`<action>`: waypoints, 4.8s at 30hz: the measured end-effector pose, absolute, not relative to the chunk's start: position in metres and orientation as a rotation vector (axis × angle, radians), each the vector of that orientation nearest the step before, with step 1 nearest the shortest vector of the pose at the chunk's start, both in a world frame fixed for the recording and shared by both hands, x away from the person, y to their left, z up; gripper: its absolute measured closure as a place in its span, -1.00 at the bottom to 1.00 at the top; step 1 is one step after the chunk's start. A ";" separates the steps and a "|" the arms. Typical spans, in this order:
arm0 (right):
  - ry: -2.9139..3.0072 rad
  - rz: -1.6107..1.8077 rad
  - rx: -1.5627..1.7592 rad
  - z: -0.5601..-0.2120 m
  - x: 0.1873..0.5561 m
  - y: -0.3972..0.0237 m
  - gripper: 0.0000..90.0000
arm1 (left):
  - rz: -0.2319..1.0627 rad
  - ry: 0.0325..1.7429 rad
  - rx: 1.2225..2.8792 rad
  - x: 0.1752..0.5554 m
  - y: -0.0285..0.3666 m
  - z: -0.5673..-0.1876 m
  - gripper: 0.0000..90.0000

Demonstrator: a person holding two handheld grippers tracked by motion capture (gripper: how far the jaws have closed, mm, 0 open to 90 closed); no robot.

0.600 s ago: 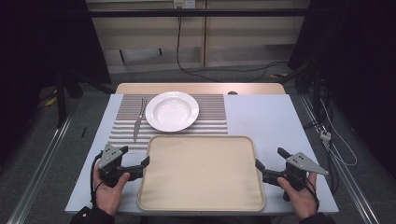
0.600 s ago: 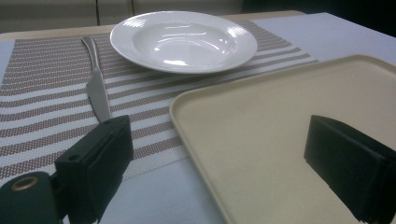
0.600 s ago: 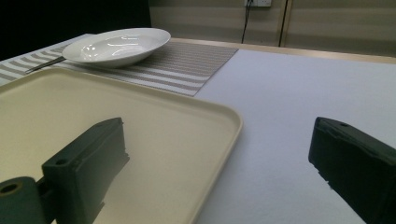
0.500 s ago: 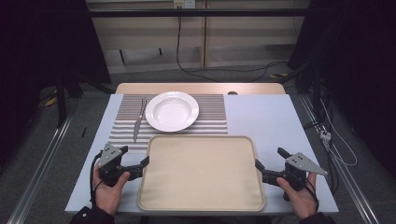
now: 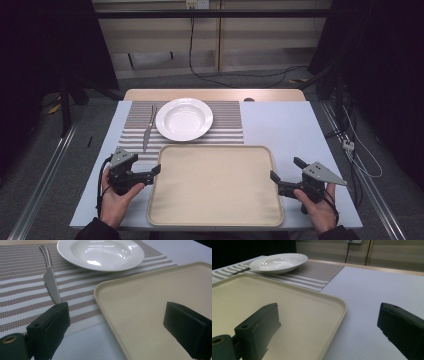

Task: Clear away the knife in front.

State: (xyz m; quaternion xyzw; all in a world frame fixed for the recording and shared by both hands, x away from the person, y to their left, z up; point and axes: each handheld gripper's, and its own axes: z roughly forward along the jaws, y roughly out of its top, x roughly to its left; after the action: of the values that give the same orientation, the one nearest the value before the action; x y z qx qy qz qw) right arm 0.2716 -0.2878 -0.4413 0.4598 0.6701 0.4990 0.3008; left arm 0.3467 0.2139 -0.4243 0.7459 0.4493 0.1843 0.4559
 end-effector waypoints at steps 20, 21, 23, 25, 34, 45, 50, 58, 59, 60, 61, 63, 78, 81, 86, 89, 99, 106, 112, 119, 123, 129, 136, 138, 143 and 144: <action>1.765 1.314 1.225 -0.441 0.270 -0.289 -0.91 | 0.493 1.148 1.888 0.393 0.227 -0.421 -0.80; 1.763 1.316 1.225 -0.441 0.270 -0.289 -0.91 | 0.506 1.154 1.895 0.396 0.227 -0.421 -0.80; 1.767 1.315 1.231 -0.441 0.269 -0.289 -0.91 | 0.505 1.156 1.864 0.401 0.230 -0.420 -0.73; 1.760 1.321 1.239 -0.440 0.268 -0.289 -0.91 | 0.508 1.173 1.863 0.408 0.232 -0.419 -0.73; 1.767 1.312 1.236 -0.441 0.269 -0.289 -0.90 | 0.515 1.207 1.886 0.435 0.231 -0.418 -0.75; 1.778 1.319 1.222 -0.441 0.270 -0.287 -0.91 | 0.558 1.224 1.960 0.463 0.233 -0.409 -0.77; 1.779 1.316 1.223 -0.441 0.270 -0.287 -0.90 | 0.523 1.250 1.989 0.484 0.230 -0.408 -0.75; 1.779 1.320 1.228 -0.441 0.270 -0.288 -0.90 | 0.509 1.313 2.001 0.515 0.227 -0.408 -0.68; 1.775 1.326 1.234 -0.441 0.270 -0.288 -0.91 | 0.501 1.318 2.001 0.518 0.227 -0.409 -0.67; 1.774 1.328 1.236 -0.441 0.270 -0.288 -0.90 | 0.498 1.328 2.009 0.522 0.228 -0.409 -0.64; 1.775 1.329 1.235 -0.442 0.270 -0.289 -0.90 | 0.495 1.340 2.015 0.527 0.229 -0.409 -0.62; 1.774 1.332 1.237 -0.441 0.269 -0.289 -0.90 | 0.489 1.362 1.998 0.535 0.230 -0.410 -0.56; 1.779 1.324 1.239 -0.442 0.270 -0.288 -0.90 | 0.466 1.440 2.040 0.572 0.216 -0.427 -0.11; 1.779 1.323 1.238 -0.442 0.270 -0.288 -0.90 | 0.439 1.465 2.045 0.578 0.217 -0.432 -0.03; 1.781 1.327 1.238 -0.443 0.270 -0.288 -0.90 | 0.400 1.492 2.040 0.586 0.218 -0.437 0.09; 1.783 1.330 1.239 -0.443 0.270 -0.288 -0.90 | 0.391 1.487 2.051 0.588 0.214 -0.440 0.17; 1.792 1.331 1.245 -0.443 0.272 -0.287 -0.90 | 0.425 1.530 2.123 0.595 0.201 -0.444 0.48; 1.795 1.332 1.239 -0.443 0.272 -0.287 -0.90 | 0.393 1.550 2.122 0.596 0.199 -0.443 0.71; 1.794 1.328 1.237 -0.444 0.272 -0.287 -0.90 | 0.332 1.558 2.146 0.597 0.203 -0.441 0.76; 1.794 1.325 1.238 -0.444 0.272 -0.287 -0.90 | 0.343 1.555 2.160 0.596 0.200 -0.440 0.76; 1.795 1.324 1.237 -0.444 0.272 -0.287 -0.90 | 0.358 1.534 2.194 0.596 0.199 -0.439 0.76; 1.795 1.324 1.238 -0.444 0.272 -0.287 -0.90 | 0.315 1.524 2.184 0.594 0.204 -0.439 0.77; 1.795 1.325 1.239 -0.444 0.272 -0.287 -0.90 | 0.301 1.510 2.180 0.593 0.205 -0.439 0.77; 1.795 1.324 1.239 -0.444 0.272 -0.287 -0.90 | 0.296 1.507 2.178 0.593 0.205 -0.439 0.77; 1.794 1.322 1.238 -0.444 0.272 -0.287 -0.90 | 0.287 1.478 2.188 0.591 0.205 -0.437 0.77; 1.793 1.322 1.237 -0.444 0.272 -0.287 -0.90 | 0.287 1.471 2.192 0.591 0.205 -0.436 0.77</action>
State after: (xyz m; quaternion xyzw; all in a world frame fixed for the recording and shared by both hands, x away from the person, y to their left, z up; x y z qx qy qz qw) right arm 0.2720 -0.2869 -0.4439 0.4643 0.6728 0.4963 0.2923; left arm 0.5910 0.2051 -0.4361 0.8011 0.5379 0.1050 0.2408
